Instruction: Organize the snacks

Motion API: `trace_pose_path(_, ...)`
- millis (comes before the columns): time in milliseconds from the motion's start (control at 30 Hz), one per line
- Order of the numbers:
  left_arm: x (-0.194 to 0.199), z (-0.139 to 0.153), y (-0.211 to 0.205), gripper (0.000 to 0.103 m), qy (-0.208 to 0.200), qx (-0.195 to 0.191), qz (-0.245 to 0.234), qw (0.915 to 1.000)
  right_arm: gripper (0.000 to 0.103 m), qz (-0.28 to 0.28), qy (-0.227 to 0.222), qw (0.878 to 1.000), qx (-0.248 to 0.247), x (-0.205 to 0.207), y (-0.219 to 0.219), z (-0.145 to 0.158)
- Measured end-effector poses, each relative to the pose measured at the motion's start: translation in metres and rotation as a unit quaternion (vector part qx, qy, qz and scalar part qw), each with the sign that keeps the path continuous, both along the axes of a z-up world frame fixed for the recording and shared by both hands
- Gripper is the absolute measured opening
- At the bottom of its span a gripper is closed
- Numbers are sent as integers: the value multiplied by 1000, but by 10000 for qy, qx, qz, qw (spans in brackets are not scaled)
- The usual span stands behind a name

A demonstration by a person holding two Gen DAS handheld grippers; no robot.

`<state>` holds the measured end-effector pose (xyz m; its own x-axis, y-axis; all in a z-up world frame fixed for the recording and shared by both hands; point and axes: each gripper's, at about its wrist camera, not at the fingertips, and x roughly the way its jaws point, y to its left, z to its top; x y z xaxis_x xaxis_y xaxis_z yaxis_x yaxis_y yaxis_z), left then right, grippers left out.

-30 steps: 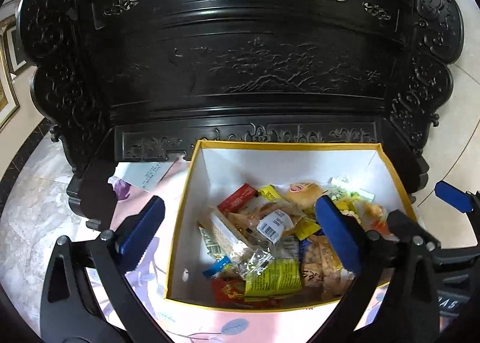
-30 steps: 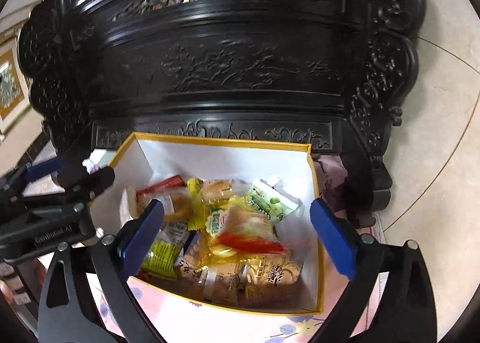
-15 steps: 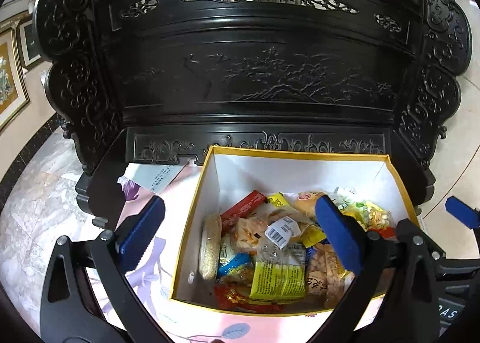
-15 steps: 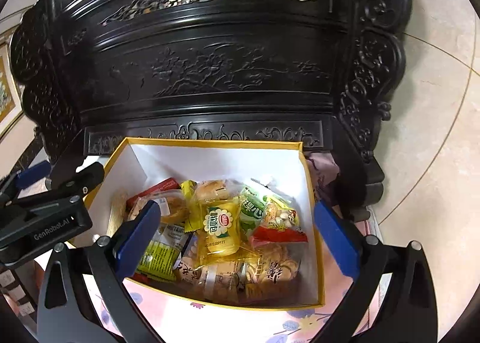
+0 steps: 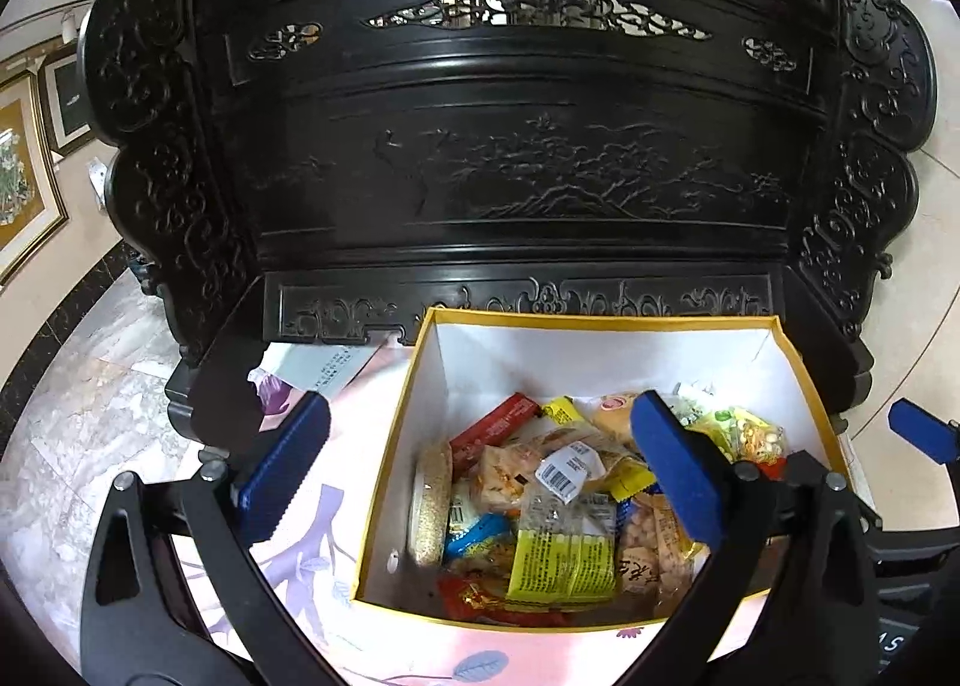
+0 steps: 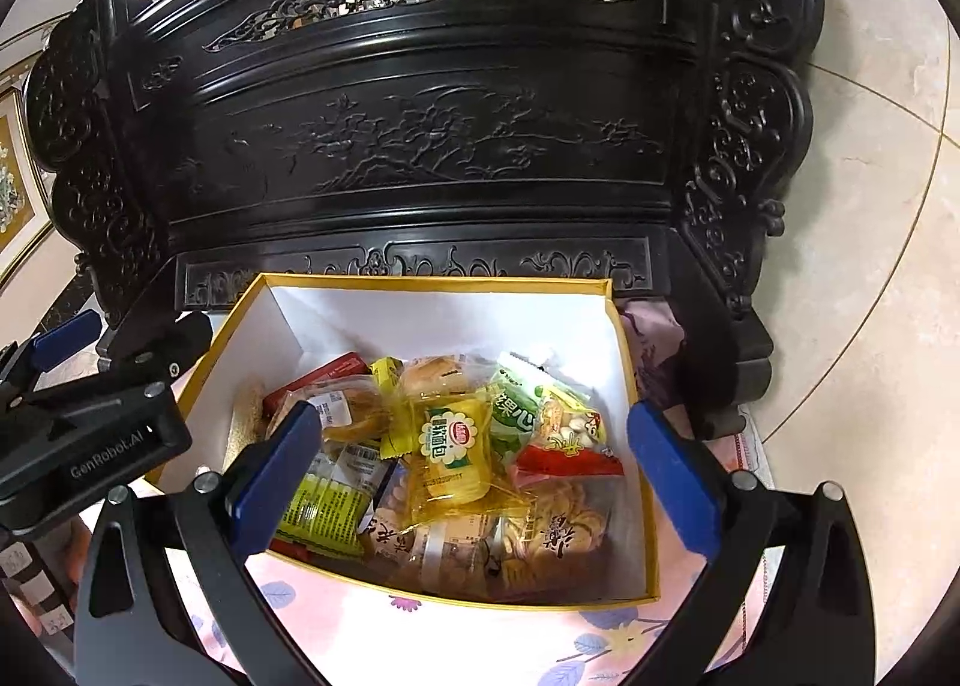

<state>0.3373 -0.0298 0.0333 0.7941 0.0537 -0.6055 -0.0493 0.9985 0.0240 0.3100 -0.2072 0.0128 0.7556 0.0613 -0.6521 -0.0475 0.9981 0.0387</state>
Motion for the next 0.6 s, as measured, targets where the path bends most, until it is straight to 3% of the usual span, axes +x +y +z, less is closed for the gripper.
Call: trace_pose_path(600, 0, 2, 3, 101, 113, -114, -6, 9999, 102, -23, 111, 9999, -100, 3, 4, -3)
